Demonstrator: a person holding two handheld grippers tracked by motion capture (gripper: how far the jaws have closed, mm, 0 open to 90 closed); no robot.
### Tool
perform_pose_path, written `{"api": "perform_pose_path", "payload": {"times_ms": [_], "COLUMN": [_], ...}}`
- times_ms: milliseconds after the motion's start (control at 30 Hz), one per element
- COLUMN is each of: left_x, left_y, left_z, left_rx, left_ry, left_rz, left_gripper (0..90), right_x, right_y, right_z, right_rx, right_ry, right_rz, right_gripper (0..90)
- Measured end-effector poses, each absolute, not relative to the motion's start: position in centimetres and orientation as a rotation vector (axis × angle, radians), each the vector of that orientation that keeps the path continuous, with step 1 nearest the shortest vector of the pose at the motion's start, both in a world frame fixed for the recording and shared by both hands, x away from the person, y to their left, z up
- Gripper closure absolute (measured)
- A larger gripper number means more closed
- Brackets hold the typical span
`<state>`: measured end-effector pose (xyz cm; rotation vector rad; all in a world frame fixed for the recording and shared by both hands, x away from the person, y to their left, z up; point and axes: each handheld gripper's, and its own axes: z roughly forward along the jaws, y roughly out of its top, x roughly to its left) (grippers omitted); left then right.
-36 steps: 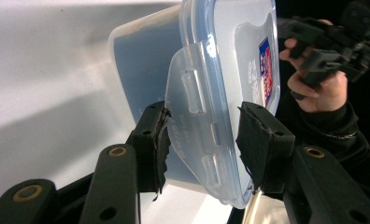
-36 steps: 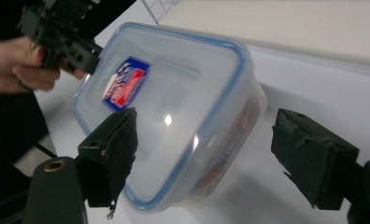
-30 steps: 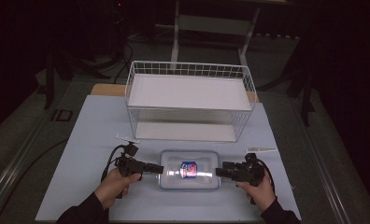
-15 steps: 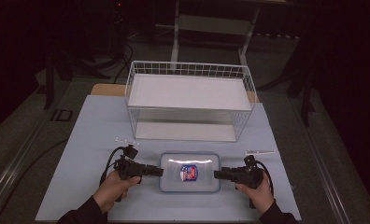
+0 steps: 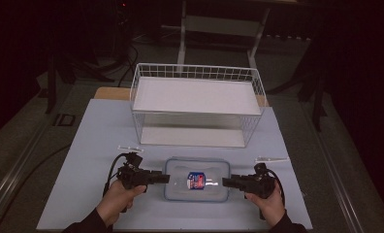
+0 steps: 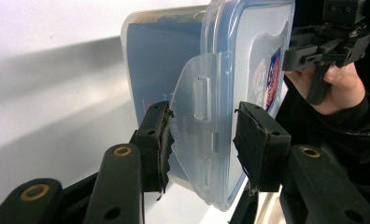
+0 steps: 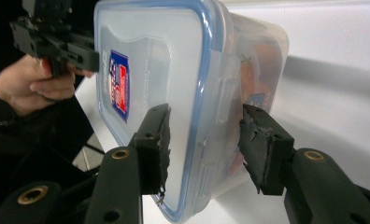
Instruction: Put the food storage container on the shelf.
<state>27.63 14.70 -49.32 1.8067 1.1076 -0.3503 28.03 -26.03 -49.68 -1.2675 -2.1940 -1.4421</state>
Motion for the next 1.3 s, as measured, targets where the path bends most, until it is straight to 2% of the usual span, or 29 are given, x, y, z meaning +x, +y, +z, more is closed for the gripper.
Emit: {"api": "perform_pose_path", "payload": {"times_ms": [633, 1300], "left_x": [27.9, 31.7], "left_y": [15.0, 15.3], "left_z": [-42.6, -35.1], "left_rx": [1.732, 1.688], "left_ry": [1.034, 0.984], "left_rz": [-0.246, -0.159], "left_gripper": [56.2, 56.2], "right_x": [29.0, 32.7], "right_y": [-26.1, -25.8], "right_z": [-41.9, -34.2], "right_rx": [-1.217, -1.195], "right_ry": [-2.209, -2.210], "right_rz": [-1.680, -1.819], "right_gripper": [54.6, 54.6]}}
